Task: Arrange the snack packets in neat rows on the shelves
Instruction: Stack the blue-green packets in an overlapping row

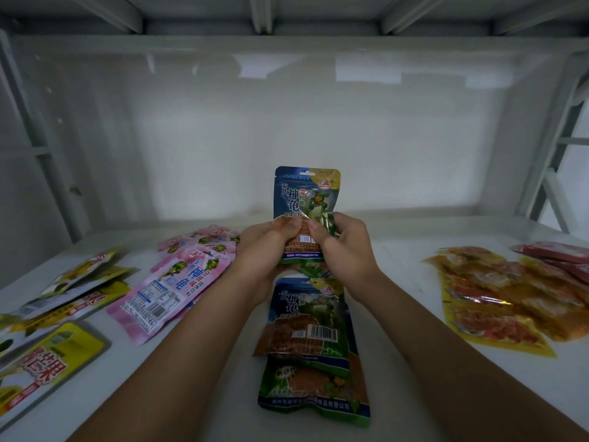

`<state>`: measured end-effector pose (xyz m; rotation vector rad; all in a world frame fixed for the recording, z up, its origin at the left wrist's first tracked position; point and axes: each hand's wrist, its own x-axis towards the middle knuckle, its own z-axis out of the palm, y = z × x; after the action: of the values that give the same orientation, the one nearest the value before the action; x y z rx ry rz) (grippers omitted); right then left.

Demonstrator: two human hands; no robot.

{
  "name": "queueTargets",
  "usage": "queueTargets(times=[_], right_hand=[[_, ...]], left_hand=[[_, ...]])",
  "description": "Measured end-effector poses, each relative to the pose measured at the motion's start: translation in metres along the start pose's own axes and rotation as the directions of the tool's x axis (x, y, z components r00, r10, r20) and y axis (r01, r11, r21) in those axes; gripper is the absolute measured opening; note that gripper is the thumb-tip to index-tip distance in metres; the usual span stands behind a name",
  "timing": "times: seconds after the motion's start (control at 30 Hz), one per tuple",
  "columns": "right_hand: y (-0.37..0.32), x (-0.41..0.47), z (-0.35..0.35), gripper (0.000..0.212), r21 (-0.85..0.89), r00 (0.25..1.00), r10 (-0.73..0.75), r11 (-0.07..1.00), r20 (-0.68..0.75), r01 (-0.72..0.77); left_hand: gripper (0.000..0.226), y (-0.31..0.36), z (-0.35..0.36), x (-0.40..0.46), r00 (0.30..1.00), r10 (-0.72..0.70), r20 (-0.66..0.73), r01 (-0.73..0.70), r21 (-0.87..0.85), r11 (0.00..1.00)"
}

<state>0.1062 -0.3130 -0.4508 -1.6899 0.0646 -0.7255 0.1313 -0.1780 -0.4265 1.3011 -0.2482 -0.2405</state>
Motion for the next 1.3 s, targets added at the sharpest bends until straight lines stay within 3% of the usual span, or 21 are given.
queueTargets(times=[0.13, 0.27, 0.53, 0.73, 0.83, 1.1, 1.3], right_hand=[[-0.004, -0.002, -0.001, 0.02, 0.068, 0.997, 0.063, 0.996, 0.04, -0.065], [-0.006, -0.003, 0.0, 0.041, -0.018, 0.98, 0.174, 0.985, 0.099, -0.173], [-0.011, -0.006, -0.001, 0.012, 0.046, 0.998, -0.028, 0.999, 0.056, 0.025], [-0.013, -0.005, 0.0, 0.035, 0.134, 0.996, 0.075, 0.988, 0.037, -0.08], [-0.013, -0.004, -0.001, 0.03, 0.147, 0.996, 0.086, 0.985, 0.009, -0.087], [-0.013, -0.007, 0.002, 0.033, 0.017, 0.998, -0.058, 0.998, -0.017, 0.058], [-0.011, -0.007, 0.002, 0.024, 0.046, 0.999, -0.044, 0.998, -0.023, 0.045]], left_hand=[[0.022, -0.001, -0.001, 0.001, 0.998, 0.056, -0.024, -0.056, 0.005, 0.998], [0.025, -0.001, 0.0, 0.001, 0.996, 0.088, -0.034, -0.088, 0.011, 0.996], [0.014, 0.004, -0.001, -0.004, 0.995, 0.073, -0.067, -0.071, 0.03, 0.997], [0.013, 0.006, 0.0, -0.004, 0.994, 0.103, -0.023, -0.102, 0.04, 0.994], [0.016, 0.006, 0.002, -0.004, 0.995, 0.103, 0.003, -0.103, 0.078, 0.992], [0.014, 0.015, 0.002, -0.013, 0.995, 0.084, -0.061, -0.081, 0.058, 0.995], [0.022, 0.012, 0.002, -0.011, 0.997, 0.07, -0.017, -0.067, 0.125, 0.99]])
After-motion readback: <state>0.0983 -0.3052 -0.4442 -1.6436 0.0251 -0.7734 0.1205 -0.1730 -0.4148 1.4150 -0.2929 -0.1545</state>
